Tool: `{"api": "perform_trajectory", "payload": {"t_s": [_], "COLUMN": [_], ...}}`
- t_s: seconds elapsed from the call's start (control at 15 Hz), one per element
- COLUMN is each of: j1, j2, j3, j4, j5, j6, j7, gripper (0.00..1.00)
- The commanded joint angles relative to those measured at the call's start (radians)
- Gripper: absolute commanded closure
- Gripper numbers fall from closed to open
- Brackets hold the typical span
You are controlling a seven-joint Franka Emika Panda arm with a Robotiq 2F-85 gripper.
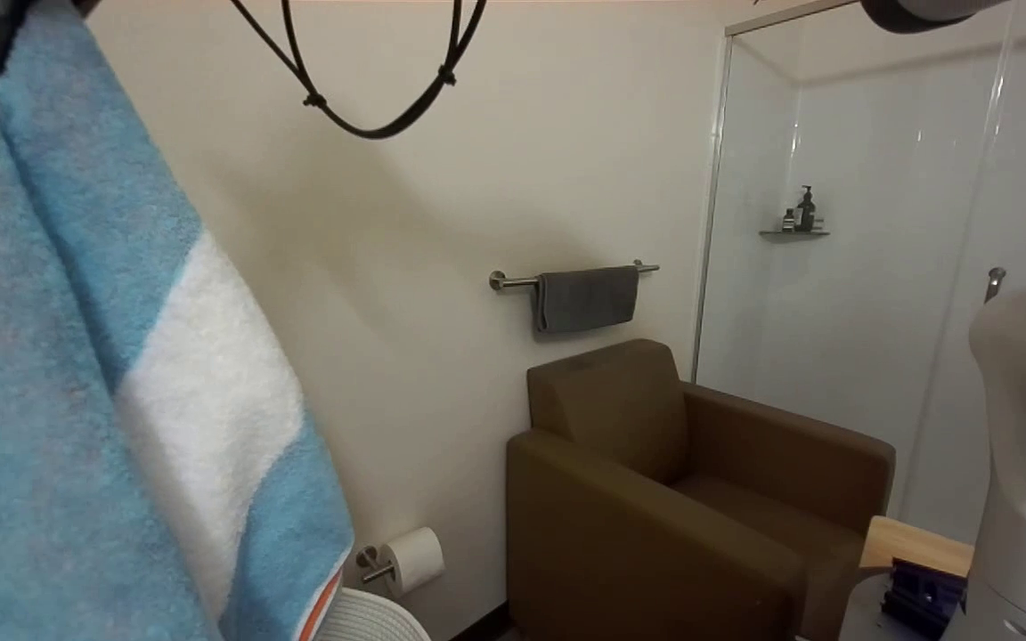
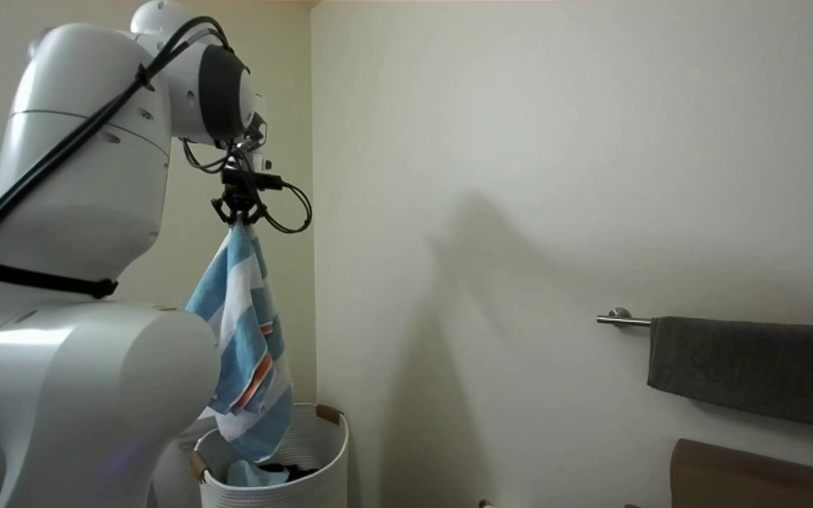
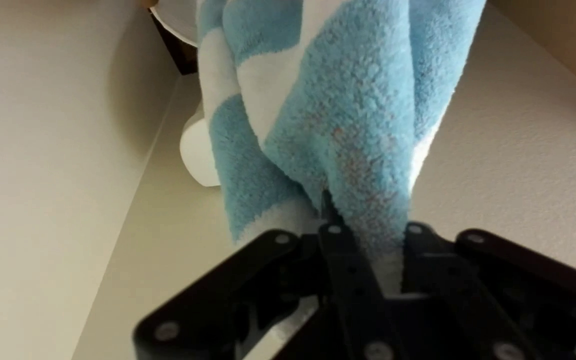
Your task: Pick the cloth on the couch and put it in the bag
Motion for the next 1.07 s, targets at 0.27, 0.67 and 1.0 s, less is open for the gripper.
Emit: {"api": "perform_trajectory", "payload": {"t_s": [0.27,0.67,1.0], "j1": [-0.065,-0.052,-0.052], "j2": [0.035,0.086,0.085], "j3": [-0.001,0.006,0.006], "j4": [-0.196,-0.148,-0.143], "j5": [0.193,0.145,0.145], "j6": [0.100,0.094,0.094], "j7": [-0.225,-0.171,-0.171], "gripper": [0.91,0.84,0.91]}}
